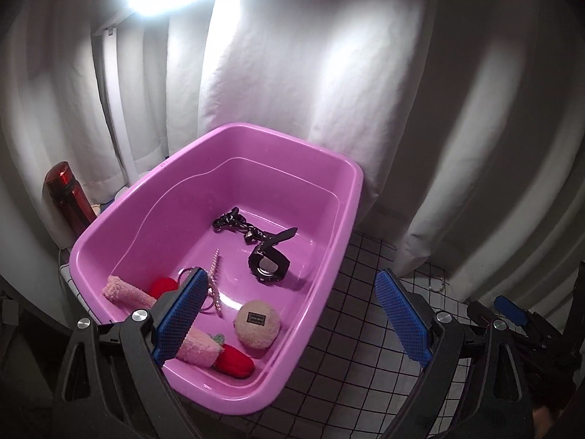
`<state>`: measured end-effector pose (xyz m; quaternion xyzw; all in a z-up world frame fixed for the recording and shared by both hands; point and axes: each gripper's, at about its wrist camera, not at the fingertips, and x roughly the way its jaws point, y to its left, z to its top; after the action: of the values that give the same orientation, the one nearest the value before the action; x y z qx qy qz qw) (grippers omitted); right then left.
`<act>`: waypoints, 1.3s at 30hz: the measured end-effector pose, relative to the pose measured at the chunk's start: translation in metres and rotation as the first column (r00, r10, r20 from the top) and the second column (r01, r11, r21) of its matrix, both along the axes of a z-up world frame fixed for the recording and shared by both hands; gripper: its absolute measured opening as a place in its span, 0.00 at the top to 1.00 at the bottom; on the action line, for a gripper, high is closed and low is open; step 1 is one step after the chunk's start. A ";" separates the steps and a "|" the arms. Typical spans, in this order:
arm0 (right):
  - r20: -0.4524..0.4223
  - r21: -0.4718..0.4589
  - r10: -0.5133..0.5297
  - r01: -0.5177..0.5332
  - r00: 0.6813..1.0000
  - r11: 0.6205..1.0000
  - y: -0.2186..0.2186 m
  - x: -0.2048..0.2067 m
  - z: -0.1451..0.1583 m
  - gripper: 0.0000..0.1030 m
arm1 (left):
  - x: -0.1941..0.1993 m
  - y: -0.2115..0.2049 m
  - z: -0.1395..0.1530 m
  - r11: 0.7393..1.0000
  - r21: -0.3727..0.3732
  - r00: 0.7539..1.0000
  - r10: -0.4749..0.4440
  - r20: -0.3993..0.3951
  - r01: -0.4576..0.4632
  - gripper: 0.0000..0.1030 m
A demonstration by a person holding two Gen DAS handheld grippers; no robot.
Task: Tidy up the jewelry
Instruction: 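Move both tools back over the table toward the hair pin and bracelet, then grasp the dark hair pin with left tool while right tool grasps silver bracelet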
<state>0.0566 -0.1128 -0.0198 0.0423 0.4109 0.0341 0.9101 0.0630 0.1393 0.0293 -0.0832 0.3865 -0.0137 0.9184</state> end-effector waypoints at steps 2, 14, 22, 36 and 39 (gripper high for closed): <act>-0.014 0.000 -0.040 0.040 0.999 0.999 -0.029 -0.010 -0.006 0.33 | -0.004 -0.027 -0.005 0.999 -0.004 0.999 -0.039 -0.013 0.039 0.11; -0.084 -0.034 0.068 -0.071 0.994 0.997 -0.115 0.002 -0.059 0.33 | -0.020 -0.149 -0.076 0.998 0.049 0.994 -0.029 -0.104 0.034 0.11; -0.134 -0.011 0.232 -0.236 0.963 0.972 -0.121 0.058 -0.115 0.33 | -0.015 -0.187 -0.141 0.991 0.090 0.978 0.114 -0.174 -0.099 0.11; -0.144 -0.036 0.318 -0.326 0.937 0.945 -0.137 0.124 -0.167 0.33 | 0.022 -0.234 -0.203 0.982 0.072 0.960 0.186 -0.210 -0.175 0.11; -0.142 -0.035 0.323 -0.331 0.936 0.943 -0.140 0.130 -0.170 0.33 | 0.027 -0.239 -0.205 0.983 0.064 0.961 0.182 -0.209 -0.172 0.11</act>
<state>0.1862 -0.2529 -0.1896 -0.0510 0.4733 0.1701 0.8628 0.0897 -0.0993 -0.1755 -0.0975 0.4744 0.0865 0.8706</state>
